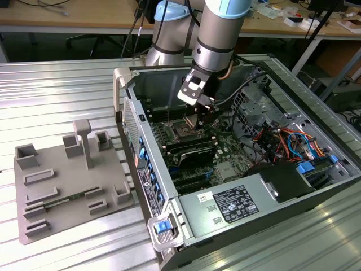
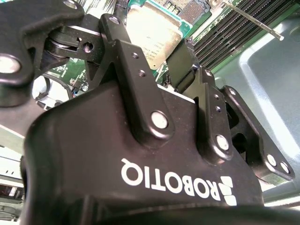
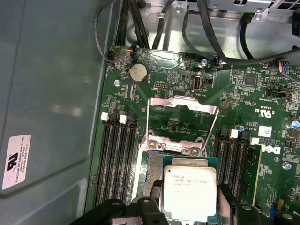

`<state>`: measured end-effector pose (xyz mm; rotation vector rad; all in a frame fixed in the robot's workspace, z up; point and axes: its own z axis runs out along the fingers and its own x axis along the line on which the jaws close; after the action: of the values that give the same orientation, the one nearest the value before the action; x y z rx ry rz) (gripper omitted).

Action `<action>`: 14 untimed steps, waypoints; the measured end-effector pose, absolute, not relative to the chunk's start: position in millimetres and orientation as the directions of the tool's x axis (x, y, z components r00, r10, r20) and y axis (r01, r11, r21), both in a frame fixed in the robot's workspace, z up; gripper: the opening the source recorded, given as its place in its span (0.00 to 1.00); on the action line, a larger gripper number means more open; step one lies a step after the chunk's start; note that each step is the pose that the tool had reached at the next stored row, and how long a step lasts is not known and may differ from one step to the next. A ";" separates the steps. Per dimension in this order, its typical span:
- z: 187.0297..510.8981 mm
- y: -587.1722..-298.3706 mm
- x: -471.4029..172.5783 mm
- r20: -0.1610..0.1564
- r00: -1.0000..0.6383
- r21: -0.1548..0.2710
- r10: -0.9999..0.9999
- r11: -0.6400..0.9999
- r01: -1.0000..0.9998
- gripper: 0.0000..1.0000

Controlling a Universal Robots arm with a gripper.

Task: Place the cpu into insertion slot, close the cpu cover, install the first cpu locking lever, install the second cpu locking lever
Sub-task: 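Place the cpu into insertion slot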

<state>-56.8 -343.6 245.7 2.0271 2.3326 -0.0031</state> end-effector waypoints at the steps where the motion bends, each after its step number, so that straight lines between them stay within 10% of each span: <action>1: 245.7 -343.6 -56.8 -0.040 -0.138 0.032 0.990 0.139 0.990 0.55; 14: 245.7 -343.6 -56.8 -0.040 -0.127 0.032 0.991 0.128 0.991 0.55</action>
<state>-56.8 -343.6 245.7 2.0413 2.3200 -0.0039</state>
